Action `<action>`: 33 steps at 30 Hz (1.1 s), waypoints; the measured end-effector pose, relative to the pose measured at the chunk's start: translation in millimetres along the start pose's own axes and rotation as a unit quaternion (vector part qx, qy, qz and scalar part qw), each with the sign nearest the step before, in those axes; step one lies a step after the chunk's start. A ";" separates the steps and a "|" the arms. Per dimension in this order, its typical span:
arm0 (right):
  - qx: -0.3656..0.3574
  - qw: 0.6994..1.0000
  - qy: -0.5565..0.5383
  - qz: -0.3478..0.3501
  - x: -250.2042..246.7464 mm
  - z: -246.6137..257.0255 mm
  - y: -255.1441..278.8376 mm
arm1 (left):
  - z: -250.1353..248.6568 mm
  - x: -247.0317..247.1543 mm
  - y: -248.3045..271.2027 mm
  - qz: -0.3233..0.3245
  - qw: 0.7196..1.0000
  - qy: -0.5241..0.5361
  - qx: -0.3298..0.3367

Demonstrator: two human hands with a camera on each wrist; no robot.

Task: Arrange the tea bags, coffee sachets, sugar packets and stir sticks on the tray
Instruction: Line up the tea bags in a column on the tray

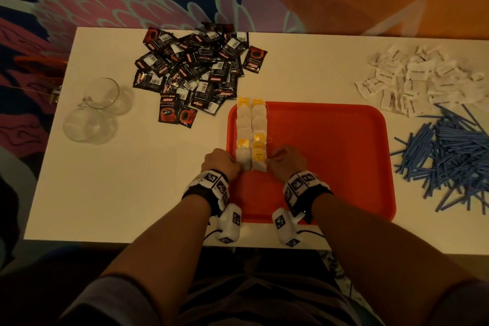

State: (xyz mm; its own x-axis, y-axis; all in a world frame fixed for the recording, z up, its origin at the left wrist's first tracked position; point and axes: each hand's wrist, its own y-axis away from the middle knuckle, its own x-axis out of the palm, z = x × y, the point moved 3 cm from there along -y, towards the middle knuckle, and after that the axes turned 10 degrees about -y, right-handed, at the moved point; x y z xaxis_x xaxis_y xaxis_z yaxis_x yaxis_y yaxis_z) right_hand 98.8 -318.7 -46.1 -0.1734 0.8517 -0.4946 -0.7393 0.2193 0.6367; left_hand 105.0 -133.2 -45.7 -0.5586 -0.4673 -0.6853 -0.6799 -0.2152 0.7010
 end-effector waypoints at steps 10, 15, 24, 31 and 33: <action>-0.006 0.999 -0.010 0.040 -0.4 -2.1 -4.3 | 3.6 -4.5 1.8 -0.036 0.998 -0.001 0.044; -0.011 0.997 -0.019 0.071 0.9 -0.6 -4.1 | 4.7 -8.0 7.1 -0.067 0.996 0.031 0.047; -0.067 0.993 -0.031 0.091 -34.0 33.9 2.8 | -5.1 -36.5 15.1 0.052 0.904 0.425 -0.003; -0.300 0.929 -0.084 0.198 -54.6 109.8 54.3 | -35.6 -70.3 44.5 0.166 0.794 0.585 -0.002; -0.344 0.914 -0.031 0.212 -54.8 123.3 63.9 | -43.6 -77.2 49.8 0.188 0.775 0.603 -0.010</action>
State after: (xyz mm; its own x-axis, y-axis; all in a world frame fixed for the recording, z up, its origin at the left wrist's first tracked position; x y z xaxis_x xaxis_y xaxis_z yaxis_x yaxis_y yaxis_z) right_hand 141.4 -292.6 94.6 -0.5178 0.8207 -0.2414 -0.8522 -0.4702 0.2295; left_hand 135.0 -145.2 50.7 0.1414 -0.9597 0.2430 -0.5627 0.1240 0.8173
